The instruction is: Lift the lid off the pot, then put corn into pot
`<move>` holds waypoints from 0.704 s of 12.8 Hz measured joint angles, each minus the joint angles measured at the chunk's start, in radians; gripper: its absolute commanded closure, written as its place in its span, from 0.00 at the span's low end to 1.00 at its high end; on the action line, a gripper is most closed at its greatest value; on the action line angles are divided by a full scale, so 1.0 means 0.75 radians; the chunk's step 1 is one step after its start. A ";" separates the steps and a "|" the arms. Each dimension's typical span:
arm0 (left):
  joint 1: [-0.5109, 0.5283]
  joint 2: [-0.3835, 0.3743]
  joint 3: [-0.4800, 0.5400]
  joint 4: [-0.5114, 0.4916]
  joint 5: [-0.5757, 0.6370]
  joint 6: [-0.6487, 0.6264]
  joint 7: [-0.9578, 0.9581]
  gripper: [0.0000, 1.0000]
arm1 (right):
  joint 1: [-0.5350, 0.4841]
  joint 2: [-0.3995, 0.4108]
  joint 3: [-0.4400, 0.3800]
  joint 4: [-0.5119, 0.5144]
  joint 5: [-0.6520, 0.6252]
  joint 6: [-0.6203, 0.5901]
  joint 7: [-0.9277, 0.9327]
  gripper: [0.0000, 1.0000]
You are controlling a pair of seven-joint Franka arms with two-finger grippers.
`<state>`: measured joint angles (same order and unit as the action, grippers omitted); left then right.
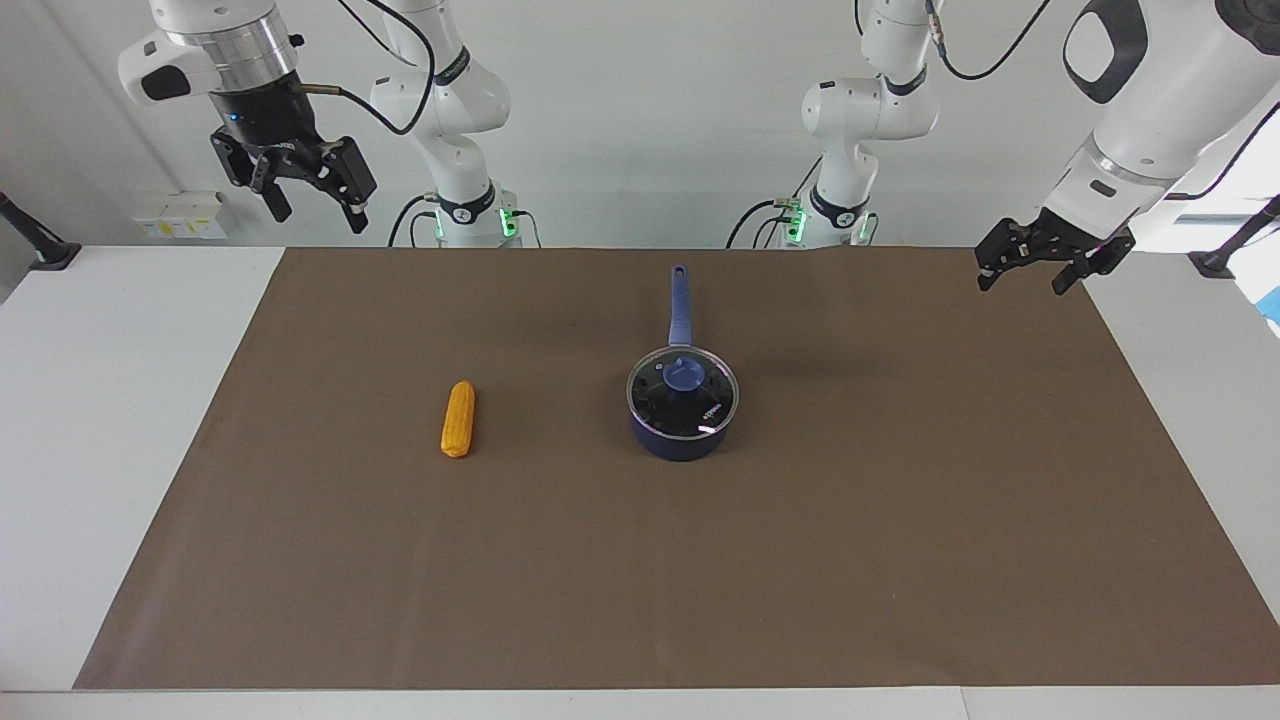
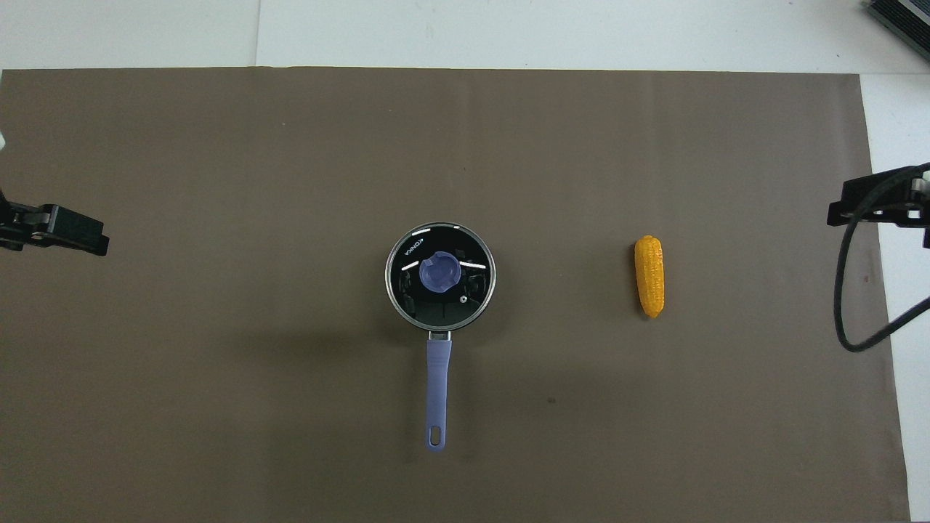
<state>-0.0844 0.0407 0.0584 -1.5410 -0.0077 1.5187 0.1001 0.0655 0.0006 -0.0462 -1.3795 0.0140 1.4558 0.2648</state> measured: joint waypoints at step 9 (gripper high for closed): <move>0.000 -0.024 0.001 -0.051 0.000 0.018 0.000 0.00 | 0.009 0.000 0.000 0.000 0.000 -0.002 0.000 0.00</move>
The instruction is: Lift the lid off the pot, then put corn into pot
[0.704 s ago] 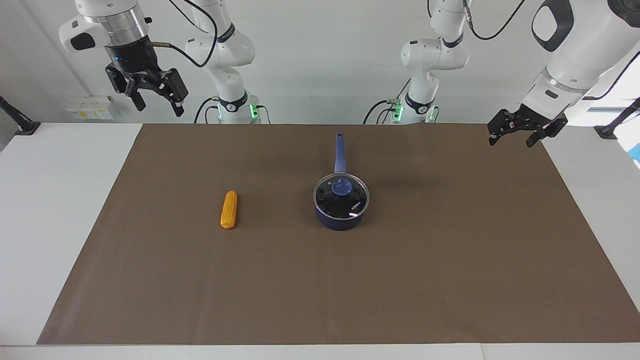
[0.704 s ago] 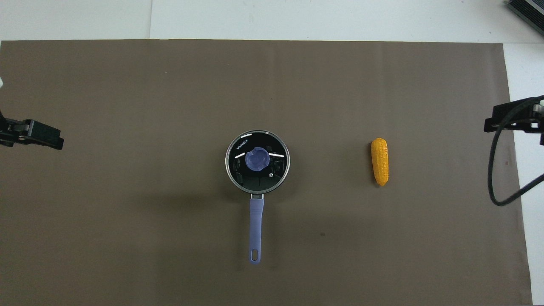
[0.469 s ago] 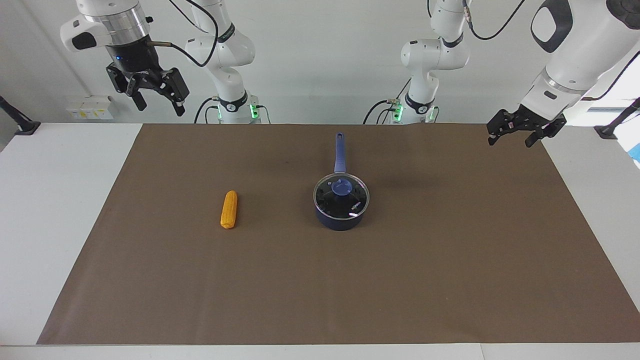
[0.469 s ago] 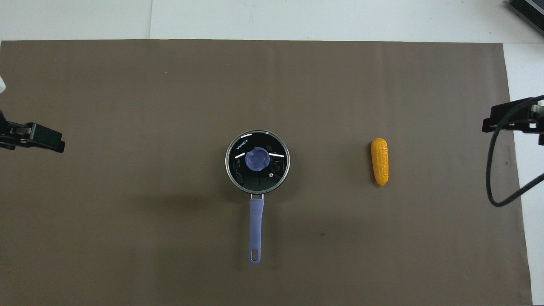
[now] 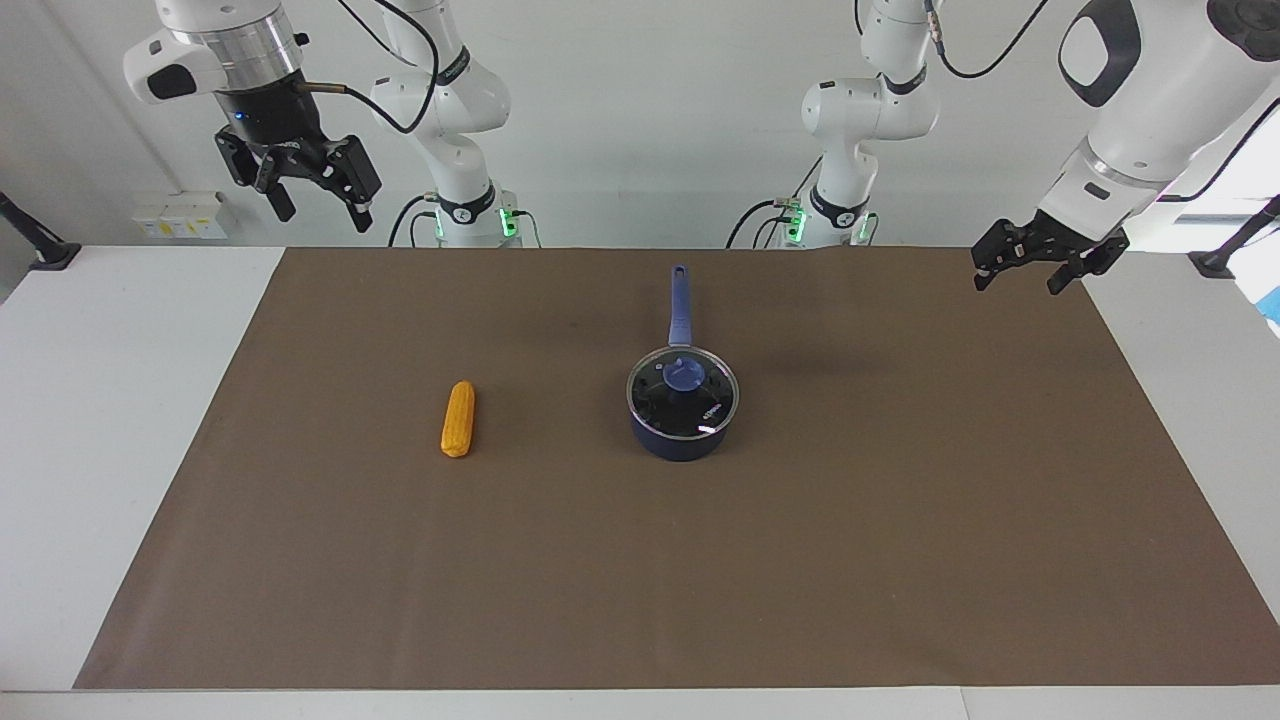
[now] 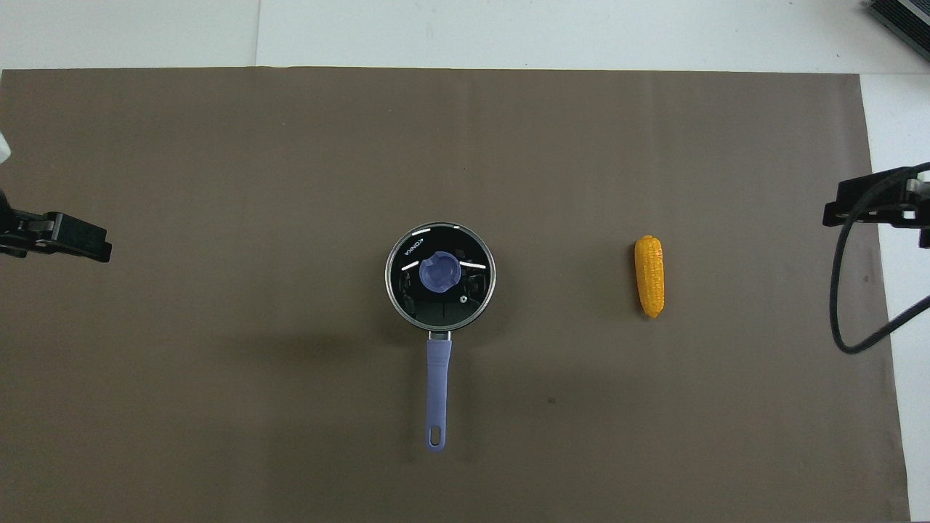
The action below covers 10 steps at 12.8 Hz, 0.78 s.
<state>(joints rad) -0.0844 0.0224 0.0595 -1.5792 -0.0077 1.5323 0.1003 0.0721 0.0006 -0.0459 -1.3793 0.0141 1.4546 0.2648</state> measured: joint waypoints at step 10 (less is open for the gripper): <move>-0.102 -0.002 -0.032 -0.135 -0.001 0.168 -0.118 0.00 | 0.000 0.000 0.000 -0.003 0.000 -0.002 0.000 0.00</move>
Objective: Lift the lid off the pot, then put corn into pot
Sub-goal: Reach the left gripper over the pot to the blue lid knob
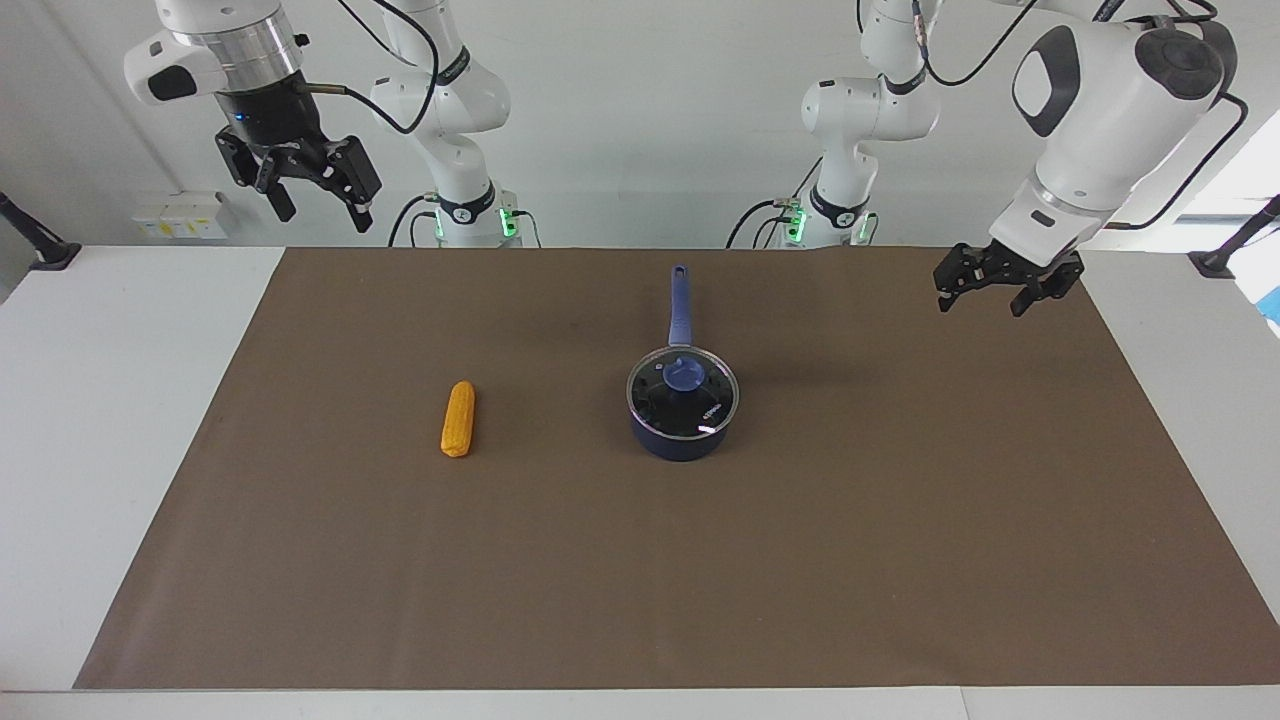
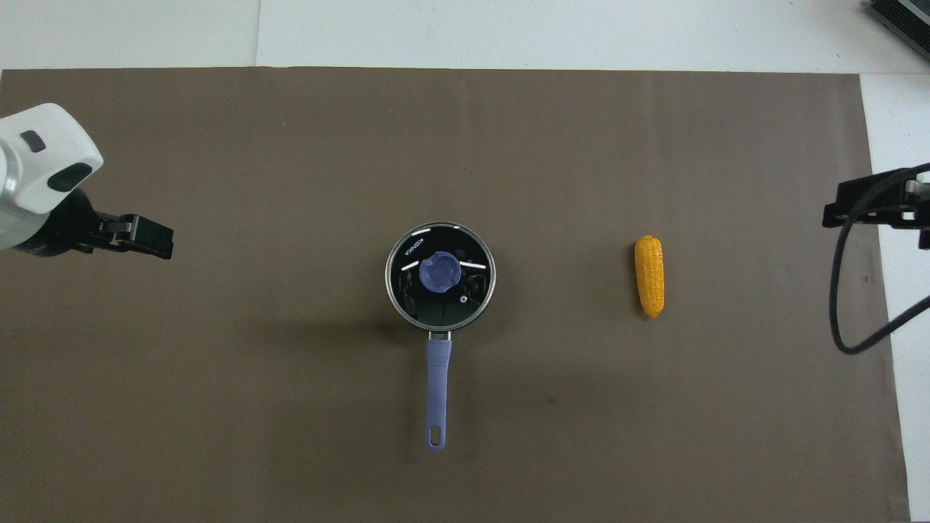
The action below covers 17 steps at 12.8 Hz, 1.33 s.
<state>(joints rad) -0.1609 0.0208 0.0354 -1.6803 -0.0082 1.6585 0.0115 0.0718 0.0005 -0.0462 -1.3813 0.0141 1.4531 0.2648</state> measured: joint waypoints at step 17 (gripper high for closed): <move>-0.610 0.261 -0.012 -0.100 0.000 0.411 -0.783 0.00 | -0.012 -0.014 -0.004 -0.031 0.000 0.000 0.000 0.00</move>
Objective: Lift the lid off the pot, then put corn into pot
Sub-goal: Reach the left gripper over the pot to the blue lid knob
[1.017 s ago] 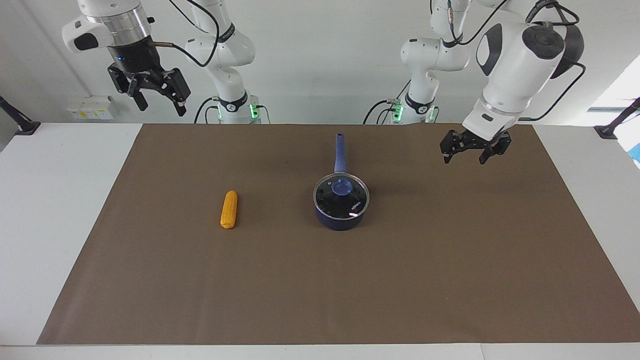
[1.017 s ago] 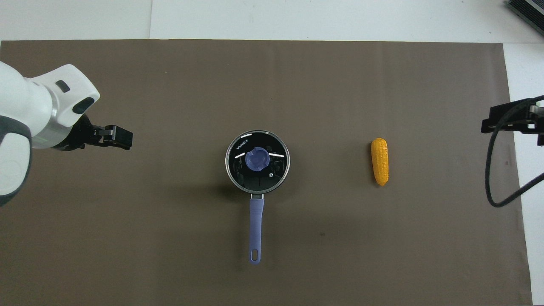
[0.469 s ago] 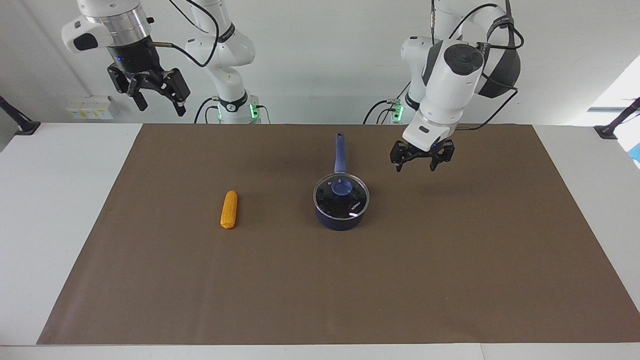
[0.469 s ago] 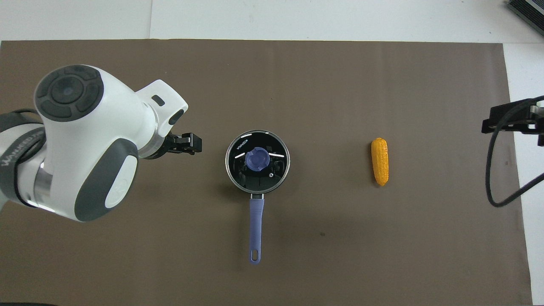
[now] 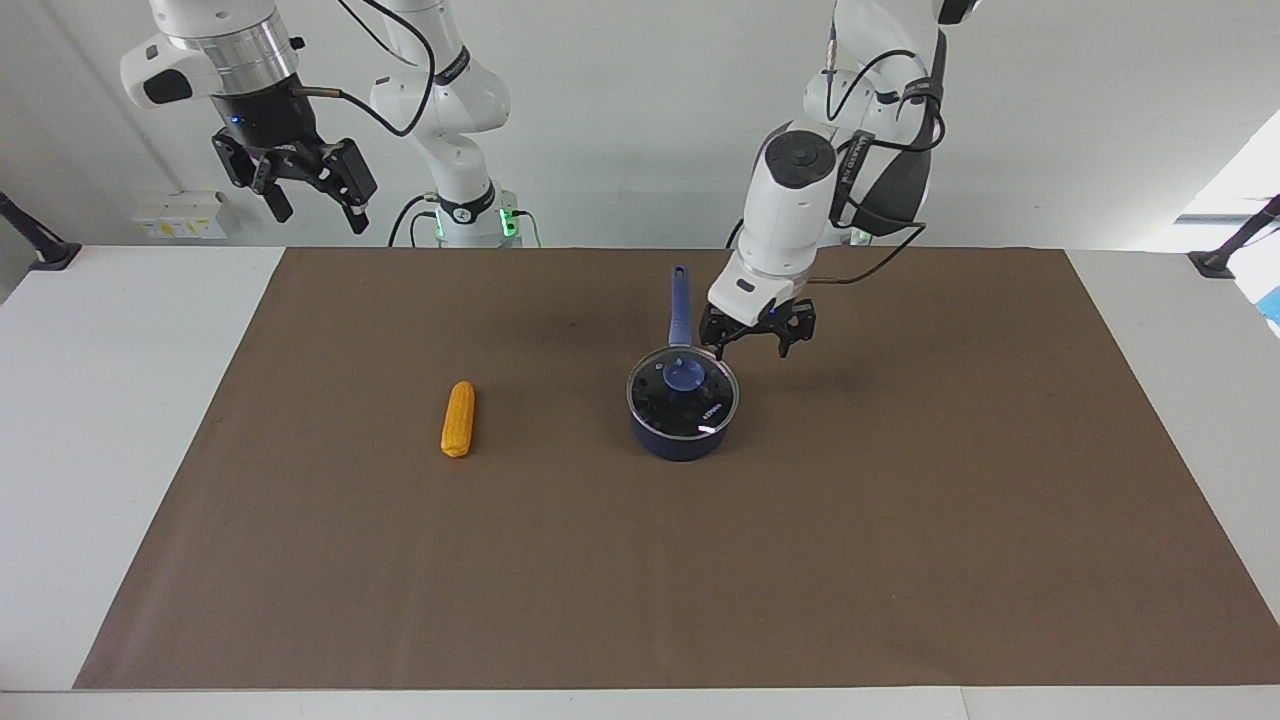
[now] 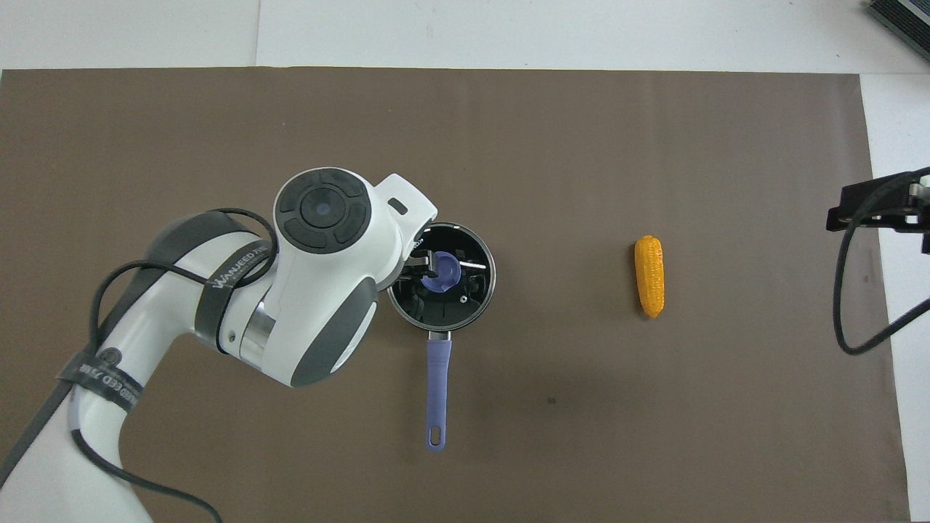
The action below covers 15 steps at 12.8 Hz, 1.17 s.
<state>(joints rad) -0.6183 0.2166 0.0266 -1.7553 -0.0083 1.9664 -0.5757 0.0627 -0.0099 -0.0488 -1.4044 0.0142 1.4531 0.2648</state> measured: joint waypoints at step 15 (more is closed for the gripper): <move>-0.158 0.263 0.025 0.196 0.010 0.044 -0.191 0.00 | -0.005 -0.057 -0.001 -0.102 0.000 0.004 0.000 0.00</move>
<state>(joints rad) -0.7370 0.4139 0.0451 -1.6080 -0.0008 1.9994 -0.7192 0.0591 -0.0525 -0.0493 -1.4812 0.0141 1.4563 0.2648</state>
